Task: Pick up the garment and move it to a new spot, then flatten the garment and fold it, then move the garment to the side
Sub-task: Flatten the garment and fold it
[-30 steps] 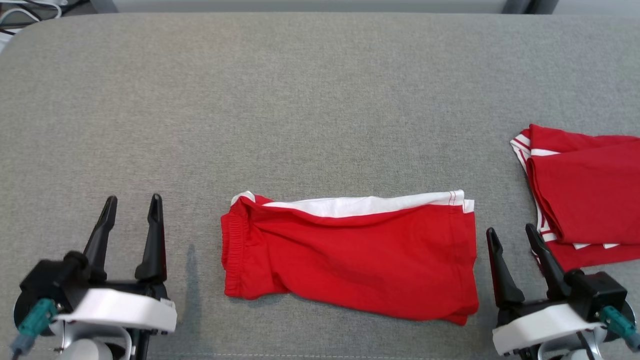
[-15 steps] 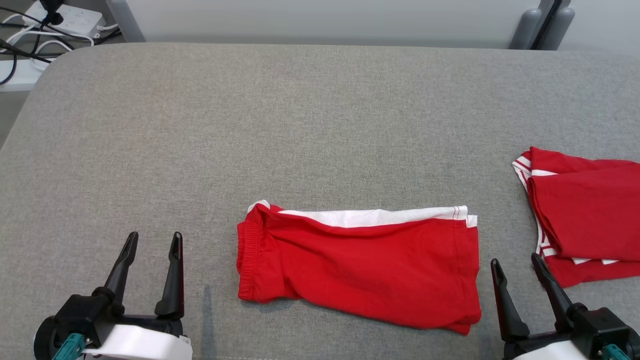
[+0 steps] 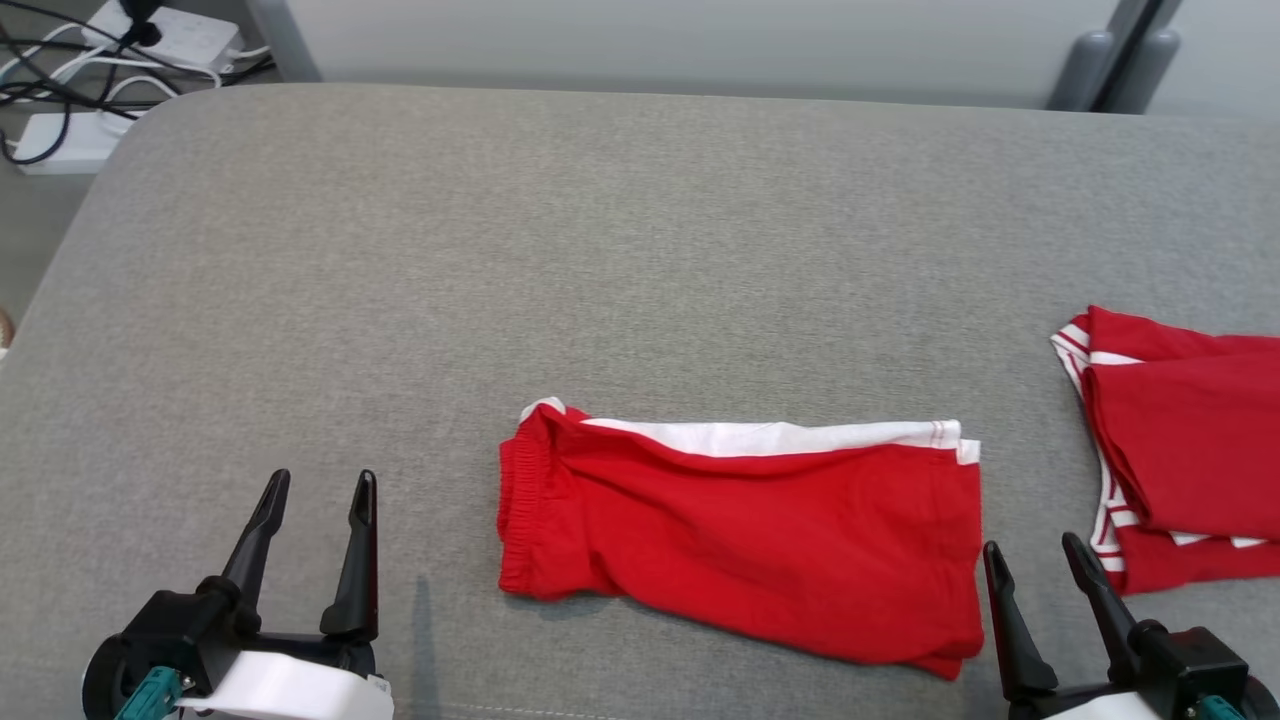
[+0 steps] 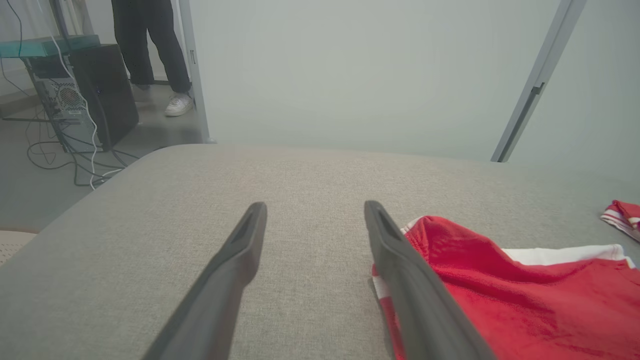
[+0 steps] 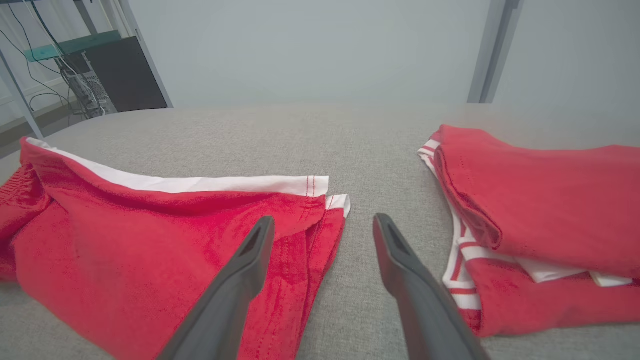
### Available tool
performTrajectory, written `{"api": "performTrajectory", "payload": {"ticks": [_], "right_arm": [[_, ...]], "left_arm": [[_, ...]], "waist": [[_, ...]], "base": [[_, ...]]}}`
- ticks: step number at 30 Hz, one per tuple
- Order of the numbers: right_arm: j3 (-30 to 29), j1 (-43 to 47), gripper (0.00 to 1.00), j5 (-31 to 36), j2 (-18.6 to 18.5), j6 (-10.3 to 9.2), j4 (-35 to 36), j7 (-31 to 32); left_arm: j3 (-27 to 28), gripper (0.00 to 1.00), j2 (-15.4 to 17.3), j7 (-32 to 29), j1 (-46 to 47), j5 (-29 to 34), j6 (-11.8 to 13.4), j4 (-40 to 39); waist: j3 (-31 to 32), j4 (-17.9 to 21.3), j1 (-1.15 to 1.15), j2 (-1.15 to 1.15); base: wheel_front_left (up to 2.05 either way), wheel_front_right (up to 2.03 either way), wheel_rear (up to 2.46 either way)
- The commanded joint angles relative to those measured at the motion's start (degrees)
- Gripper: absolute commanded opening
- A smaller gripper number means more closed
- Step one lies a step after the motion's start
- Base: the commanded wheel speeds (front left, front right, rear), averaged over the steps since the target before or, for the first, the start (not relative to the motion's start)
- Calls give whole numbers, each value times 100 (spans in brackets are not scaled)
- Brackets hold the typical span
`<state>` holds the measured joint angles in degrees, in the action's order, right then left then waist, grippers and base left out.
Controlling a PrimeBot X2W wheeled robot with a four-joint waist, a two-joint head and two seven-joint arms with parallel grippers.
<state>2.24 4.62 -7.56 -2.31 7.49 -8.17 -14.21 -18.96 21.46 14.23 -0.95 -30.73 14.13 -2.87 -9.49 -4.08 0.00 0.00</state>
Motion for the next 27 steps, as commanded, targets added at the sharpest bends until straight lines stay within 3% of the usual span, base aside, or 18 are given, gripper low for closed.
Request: {"api": "performTrajectory", "payload": {"ticks": [1,11,16,17,18,27], "right_arm": [[106,-184,100,-73,-57,0,-17,-75],[-82,-595,100,-230,-57,0,-1296,94],[105,-778,97,-436,-57,0,-1687,162],[119,-807,31,-501,-57,0,-1737,154],[128,-832,0,-545,-57,0,-1778,140],[-198,-737,0,-653,-57,0,-1819,5]], "left_arm": [[210,100,97,76,204,45,-16,-94],[118,100,-107,76,355,11,-130,87],[153,100,-179,76,399,35,-196,154],[163,100,-191,76,399,43,-207,161],[176,100,-201,76,396,51,-215,168],[273,100,-256,76,406,120,-316,166]], "waist": [[-5,-126,0,0],[-91,-688,0,0],[-114,-779,0,0],[-118,-783,0,0],[-119,-779,0,0],[-164,-542,0,0]], "base": [[0,0,0],[0,0,0],[0,0,0],[0,0,0],[0,0,0],[0,0,0]]}}
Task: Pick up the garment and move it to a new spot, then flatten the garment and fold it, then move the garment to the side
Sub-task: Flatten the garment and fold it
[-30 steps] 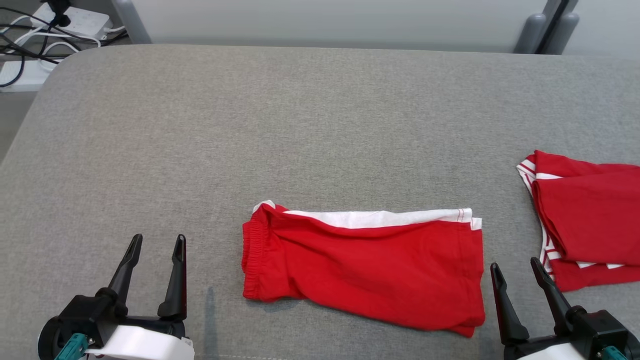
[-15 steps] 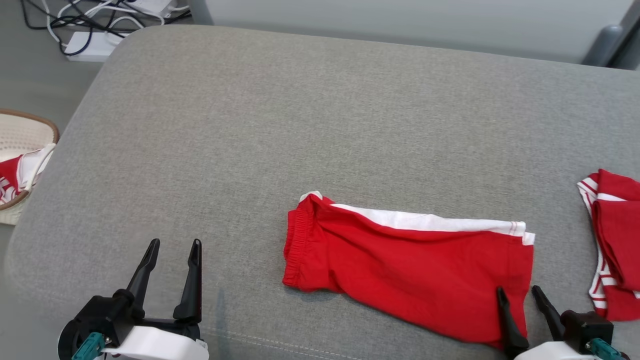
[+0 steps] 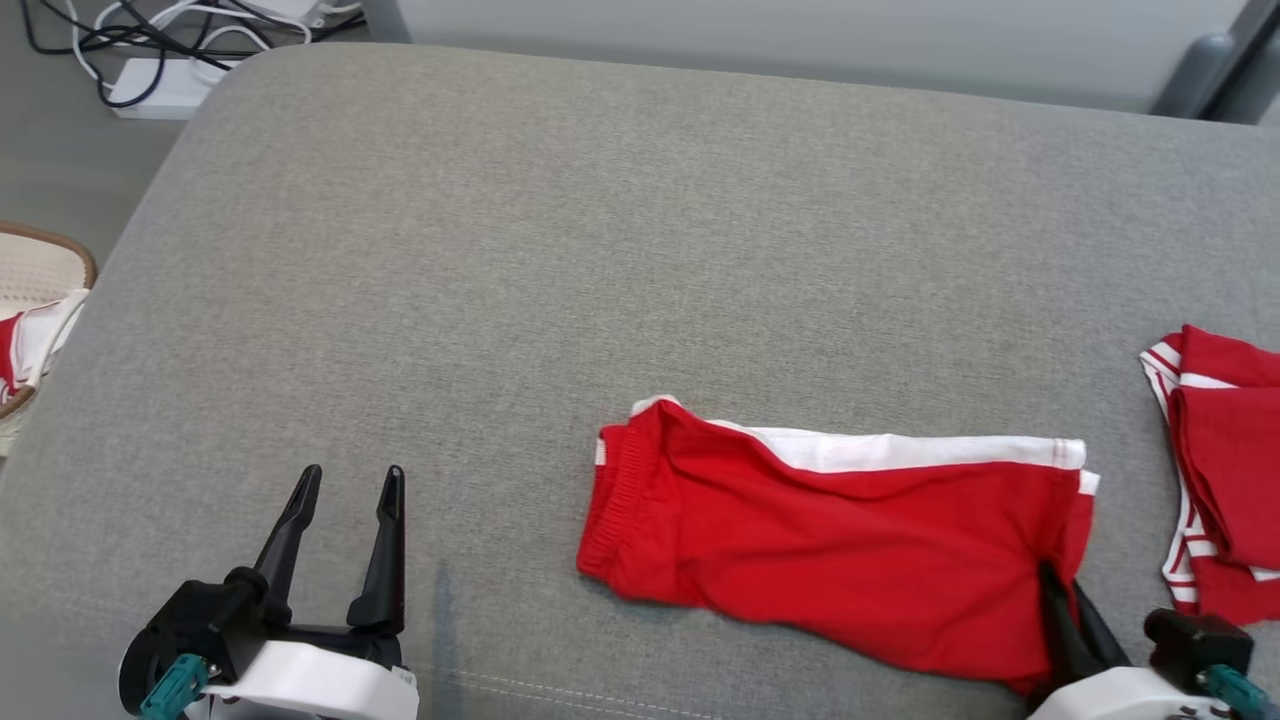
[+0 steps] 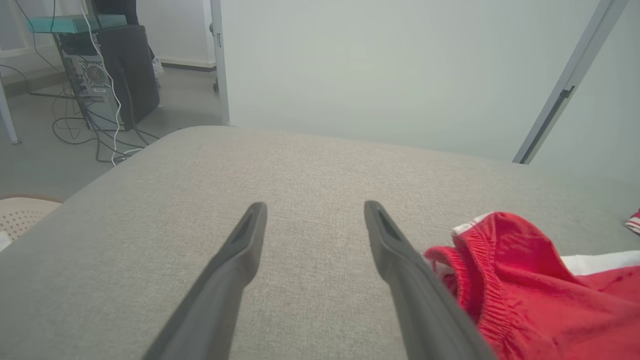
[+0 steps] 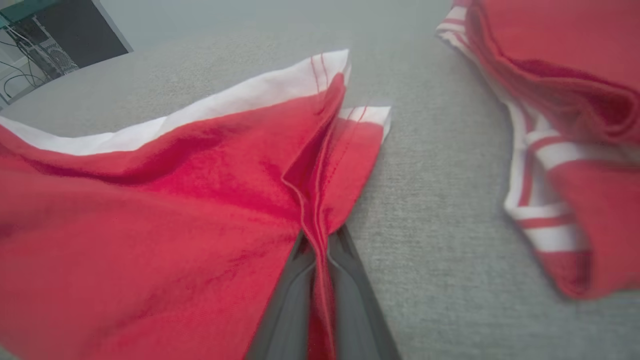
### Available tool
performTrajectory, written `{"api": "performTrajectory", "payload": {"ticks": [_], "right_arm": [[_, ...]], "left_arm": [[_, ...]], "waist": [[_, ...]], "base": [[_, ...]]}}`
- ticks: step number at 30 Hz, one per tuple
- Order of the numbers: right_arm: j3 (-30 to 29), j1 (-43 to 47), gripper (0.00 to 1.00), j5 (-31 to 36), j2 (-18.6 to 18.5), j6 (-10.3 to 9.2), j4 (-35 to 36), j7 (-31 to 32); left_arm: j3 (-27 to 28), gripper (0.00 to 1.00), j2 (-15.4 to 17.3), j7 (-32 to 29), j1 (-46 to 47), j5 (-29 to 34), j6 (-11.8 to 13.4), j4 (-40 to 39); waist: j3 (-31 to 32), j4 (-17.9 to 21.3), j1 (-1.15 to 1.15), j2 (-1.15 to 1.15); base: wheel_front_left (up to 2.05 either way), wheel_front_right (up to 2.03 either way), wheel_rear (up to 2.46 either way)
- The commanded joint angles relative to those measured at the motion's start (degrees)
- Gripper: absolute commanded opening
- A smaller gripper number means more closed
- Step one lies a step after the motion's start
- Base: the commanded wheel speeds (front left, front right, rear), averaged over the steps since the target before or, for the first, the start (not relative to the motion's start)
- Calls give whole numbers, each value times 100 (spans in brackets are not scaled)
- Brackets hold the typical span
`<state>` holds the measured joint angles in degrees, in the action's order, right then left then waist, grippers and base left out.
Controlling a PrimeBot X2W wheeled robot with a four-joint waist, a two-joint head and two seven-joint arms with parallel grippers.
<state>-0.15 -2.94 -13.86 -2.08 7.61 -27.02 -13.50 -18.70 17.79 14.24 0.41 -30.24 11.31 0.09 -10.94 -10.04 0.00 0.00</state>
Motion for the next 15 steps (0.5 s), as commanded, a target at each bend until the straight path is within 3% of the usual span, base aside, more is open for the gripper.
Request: {"api": "performTrajectory", "payload": {"ticks": [1,7,15], "right_arm": [[-47,52,0,-14,-80,-12,96,-81],[-156,181,0,31,-80,-12,599,-127],[1371,145,0,-549,-80,-12,2485,16]], "left_arm": [[259,100,105,75,275,77,-48,-134],[300,100,83,75,315,125,-119,-126],[299,100,57,75,362,163,-197,-80]], "waist": [[-27,90,0,0],[-58,246,0,0],[-30,269,0,0]], "base": [[0,0,0],[0,0,0],[0,0,0]]}}
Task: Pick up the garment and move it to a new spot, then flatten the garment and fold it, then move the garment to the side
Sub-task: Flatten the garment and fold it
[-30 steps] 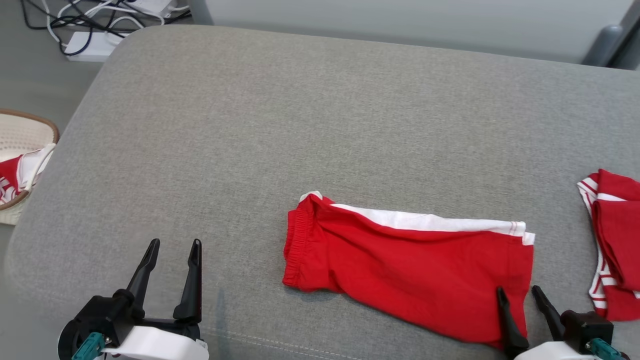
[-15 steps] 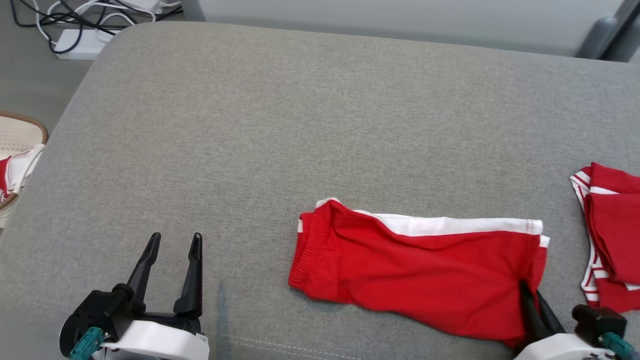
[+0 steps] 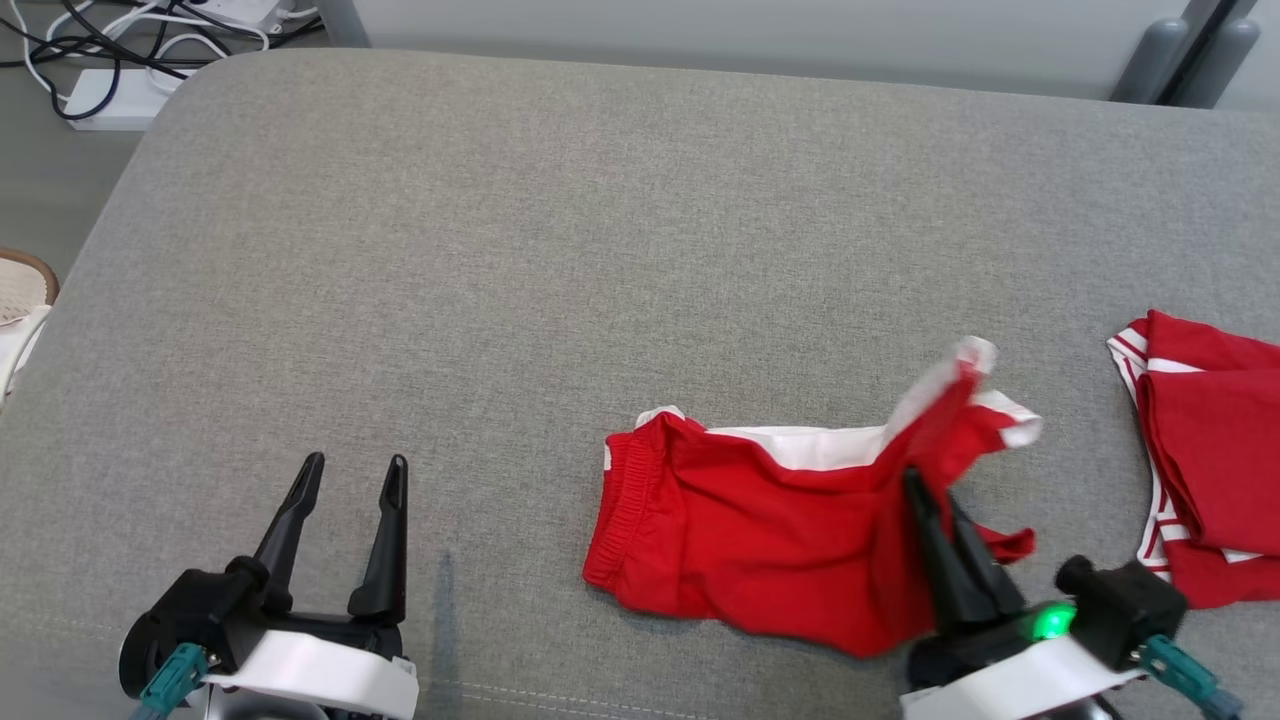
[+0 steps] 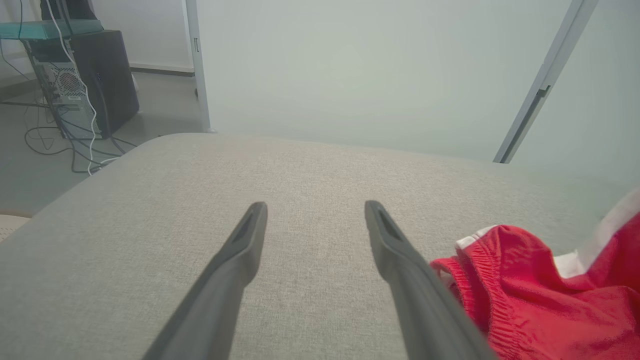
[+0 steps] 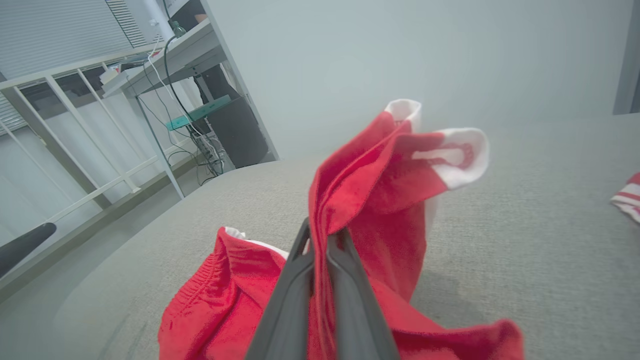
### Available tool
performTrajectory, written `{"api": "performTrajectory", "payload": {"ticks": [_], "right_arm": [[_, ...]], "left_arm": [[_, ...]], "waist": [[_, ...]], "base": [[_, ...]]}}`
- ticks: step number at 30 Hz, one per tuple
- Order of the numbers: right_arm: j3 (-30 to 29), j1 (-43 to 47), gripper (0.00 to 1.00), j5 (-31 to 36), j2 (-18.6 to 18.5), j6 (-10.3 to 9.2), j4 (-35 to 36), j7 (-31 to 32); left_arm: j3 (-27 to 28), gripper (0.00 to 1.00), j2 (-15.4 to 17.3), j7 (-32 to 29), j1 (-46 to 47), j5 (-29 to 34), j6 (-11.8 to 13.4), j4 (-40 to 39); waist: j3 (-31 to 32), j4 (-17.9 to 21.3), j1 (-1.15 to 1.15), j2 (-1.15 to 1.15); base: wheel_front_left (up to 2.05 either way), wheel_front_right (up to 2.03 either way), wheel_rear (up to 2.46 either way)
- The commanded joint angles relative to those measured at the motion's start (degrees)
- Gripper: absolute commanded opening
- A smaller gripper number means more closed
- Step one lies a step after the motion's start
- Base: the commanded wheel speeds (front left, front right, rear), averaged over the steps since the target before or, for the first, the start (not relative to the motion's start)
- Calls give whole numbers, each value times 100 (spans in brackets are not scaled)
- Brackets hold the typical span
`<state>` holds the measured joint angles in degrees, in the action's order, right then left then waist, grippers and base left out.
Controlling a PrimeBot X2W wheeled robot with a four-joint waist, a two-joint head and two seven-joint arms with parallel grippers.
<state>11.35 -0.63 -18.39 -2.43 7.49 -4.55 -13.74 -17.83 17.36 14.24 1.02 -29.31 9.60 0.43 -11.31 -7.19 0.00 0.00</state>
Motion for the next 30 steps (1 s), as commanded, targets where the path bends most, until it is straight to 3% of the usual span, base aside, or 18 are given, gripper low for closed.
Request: {"api": "performTrajectory", "payload": {"ticks": [1,6,15,16,17,18,24,28,30], "right_arm": [[381,-120,0,-184,-45,0,384,120],[1183,-547,0,-547,-45,0,374,325],[2333,-1620,0,-1251,-45,0,-1145,95],[2463,-1705,13,-1305,-44,0,-1355,132],[2581,-1806,48,-1325,-44,0,-1533,144],[2654,-1883,100,-1388,-44,0,-1659,112],[2945,-2112,100,-1877,-44,0,-1777,-72],[2925,-2078,100,-1900,-44,0,-1169,-120],[2565,-1920,100,-1720,-44,0,-671,-122]], "left_arm": [[204,100,94,75,313,77,-32,-108],[159,100,58,75,363,96,-78,-69],[11,100,-55,75,474,128,-168,58],[11,100,-69,75,490,127,-170,68],[13,100,-77,75,500,125,-169,83],[17,100,-84,75,512,124,-168,95],[110,100,-111,75,529,142,-177,103],[155,100,-105,75,519,158,-192,103],[173,100,-88,75,522,171,-196,95]], "waist": [[11,-32,0,0],[29,-182,0,0],[23,-596,0,0],[16,-615,0,0],[3,-629,0,0],[-19,-645,0,0],[-78,-564,0,0],[-70,-386,0,0],[-62,-286,0,0]], "base": [[0,0,0],[0,0,0],[0,0,0],[0,0,0],[0,0,0],[0,0,0],[0,0,0],[0,0,0],[0,0,0]]}}
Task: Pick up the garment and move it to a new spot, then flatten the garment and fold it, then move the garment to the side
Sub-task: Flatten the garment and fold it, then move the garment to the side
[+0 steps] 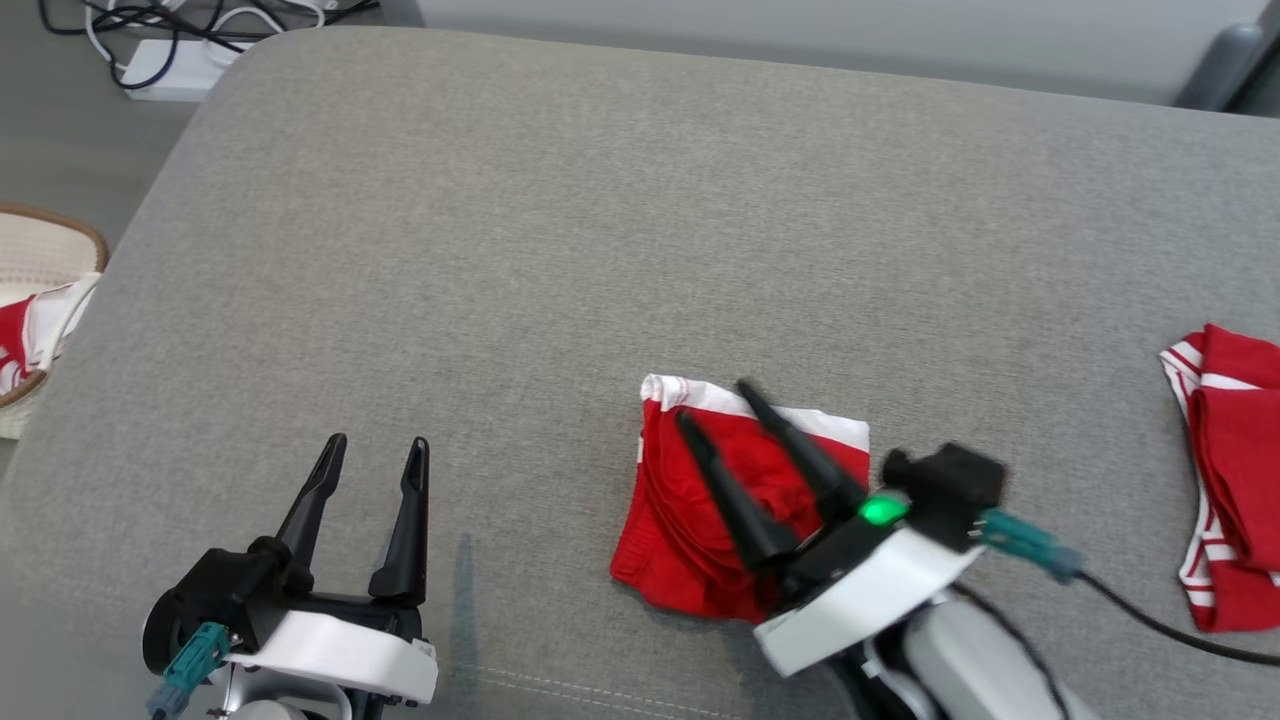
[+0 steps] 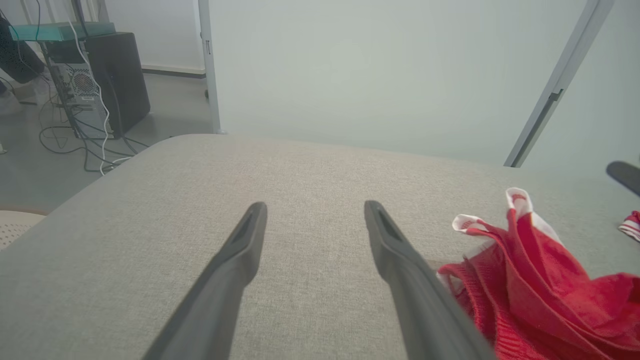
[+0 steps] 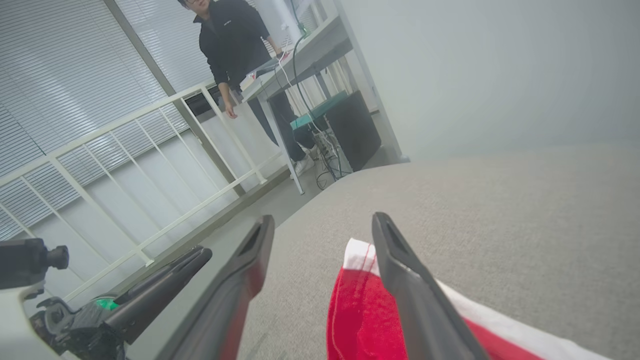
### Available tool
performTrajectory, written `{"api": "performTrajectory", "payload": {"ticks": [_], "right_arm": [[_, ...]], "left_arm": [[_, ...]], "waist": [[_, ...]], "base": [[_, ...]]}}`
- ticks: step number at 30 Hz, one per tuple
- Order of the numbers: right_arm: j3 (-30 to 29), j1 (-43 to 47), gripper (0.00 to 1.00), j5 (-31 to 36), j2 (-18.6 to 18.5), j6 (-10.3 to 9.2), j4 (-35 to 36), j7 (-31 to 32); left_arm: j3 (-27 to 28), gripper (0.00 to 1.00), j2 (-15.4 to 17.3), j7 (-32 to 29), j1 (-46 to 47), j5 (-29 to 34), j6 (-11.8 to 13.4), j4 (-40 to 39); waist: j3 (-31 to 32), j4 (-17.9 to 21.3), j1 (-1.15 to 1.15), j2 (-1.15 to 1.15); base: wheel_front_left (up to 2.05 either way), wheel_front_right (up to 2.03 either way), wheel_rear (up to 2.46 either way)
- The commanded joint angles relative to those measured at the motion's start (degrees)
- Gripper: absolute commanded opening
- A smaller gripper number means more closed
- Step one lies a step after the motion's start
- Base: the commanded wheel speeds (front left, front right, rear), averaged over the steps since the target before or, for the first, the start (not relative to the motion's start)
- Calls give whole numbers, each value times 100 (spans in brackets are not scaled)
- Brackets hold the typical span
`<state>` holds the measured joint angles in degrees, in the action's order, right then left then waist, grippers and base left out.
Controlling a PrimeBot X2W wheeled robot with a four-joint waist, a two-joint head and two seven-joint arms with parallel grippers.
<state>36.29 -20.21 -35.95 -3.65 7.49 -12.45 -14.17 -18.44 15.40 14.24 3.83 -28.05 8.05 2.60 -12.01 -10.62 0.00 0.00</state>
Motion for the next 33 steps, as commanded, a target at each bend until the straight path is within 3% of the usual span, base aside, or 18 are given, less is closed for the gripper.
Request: {"api": "performTrajectory", "payload": {"ticks": [1,7,13,23,33], "right_arm": [[-161,148,100,207,56,0,347,-80],[-1943,978,100,1457,-137,0,1392,-82],[-3181,1697,100,2554,-202,0,1447,-82],[-3432,2087,100,2835,-131,0,881,-83],[-3421,2113,100,2767,-129,0,771,-83]], "left_arm": [[251,100,119,75,248,58,-43,-144],[336,100,244,66,242,102,18,-210],[433,100,360,-9,175,85,112,-290],[559,100,544,-186,-49,36,260,-349],[580,100,623,-260,-204,16,350,-455]], "waist": [[11,105,0,0],[25,419,0,0],[121,667,0,0],[412,969,0,0],[540,976,0,0]], "base": [[0,0,0],[0,0,0],[0,0,0],[0,0,0],[0,0,0]]}}
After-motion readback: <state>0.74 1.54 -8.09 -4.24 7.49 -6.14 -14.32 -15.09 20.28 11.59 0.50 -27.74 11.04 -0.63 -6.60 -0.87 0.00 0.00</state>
